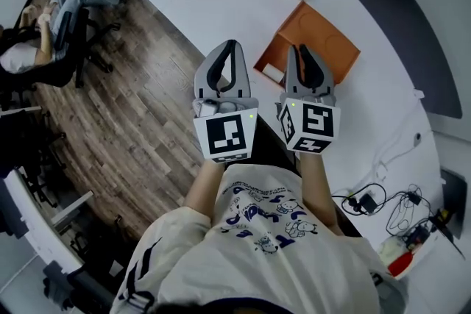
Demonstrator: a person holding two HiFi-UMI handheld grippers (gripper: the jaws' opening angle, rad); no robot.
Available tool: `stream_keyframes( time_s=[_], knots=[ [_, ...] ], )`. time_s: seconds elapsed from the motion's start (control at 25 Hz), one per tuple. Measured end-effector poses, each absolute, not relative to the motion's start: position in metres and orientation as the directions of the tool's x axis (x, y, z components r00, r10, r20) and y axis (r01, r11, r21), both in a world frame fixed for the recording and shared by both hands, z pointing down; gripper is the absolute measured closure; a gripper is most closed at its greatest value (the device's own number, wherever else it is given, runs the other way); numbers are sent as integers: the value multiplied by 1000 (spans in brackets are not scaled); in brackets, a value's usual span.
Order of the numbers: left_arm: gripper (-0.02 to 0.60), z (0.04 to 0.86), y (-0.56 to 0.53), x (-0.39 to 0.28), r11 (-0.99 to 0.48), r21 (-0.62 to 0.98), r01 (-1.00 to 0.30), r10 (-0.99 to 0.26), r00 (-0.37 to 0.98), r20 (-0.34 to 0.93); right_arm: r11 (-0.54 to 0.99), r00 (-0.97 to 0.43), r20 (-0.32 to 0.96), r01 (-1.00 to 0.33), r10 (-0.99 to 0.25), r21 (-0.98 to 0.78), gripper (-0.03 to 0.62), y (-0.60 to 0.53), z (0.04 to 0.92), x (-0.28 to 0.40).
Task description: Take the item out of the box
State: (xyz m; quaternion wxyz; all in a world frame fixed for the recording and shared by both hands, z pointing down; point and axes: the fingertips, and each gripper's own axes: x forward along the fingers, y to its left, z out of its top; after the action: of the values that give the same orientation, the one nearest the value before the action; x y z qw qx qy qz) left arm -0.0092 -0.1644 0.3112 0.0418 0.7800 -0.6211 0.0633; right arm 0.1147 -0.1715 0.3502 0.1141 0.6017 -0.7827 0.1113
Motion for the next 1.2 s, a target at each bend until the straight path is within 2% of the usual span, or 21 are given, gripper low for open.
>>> stream_keyframes(
  time_s=[0.56,1.2],
  knots=[
    [563,352,-202,-11,-279,6,-960,-926,270,263,213,-208,467,-976,-859,-42,536,-199,405,119],
    [563,417,-235,17,-398,73,-914,-830,393,396,312,-225,680,-950,-698,6,536,-195,475,123]
  ],
)
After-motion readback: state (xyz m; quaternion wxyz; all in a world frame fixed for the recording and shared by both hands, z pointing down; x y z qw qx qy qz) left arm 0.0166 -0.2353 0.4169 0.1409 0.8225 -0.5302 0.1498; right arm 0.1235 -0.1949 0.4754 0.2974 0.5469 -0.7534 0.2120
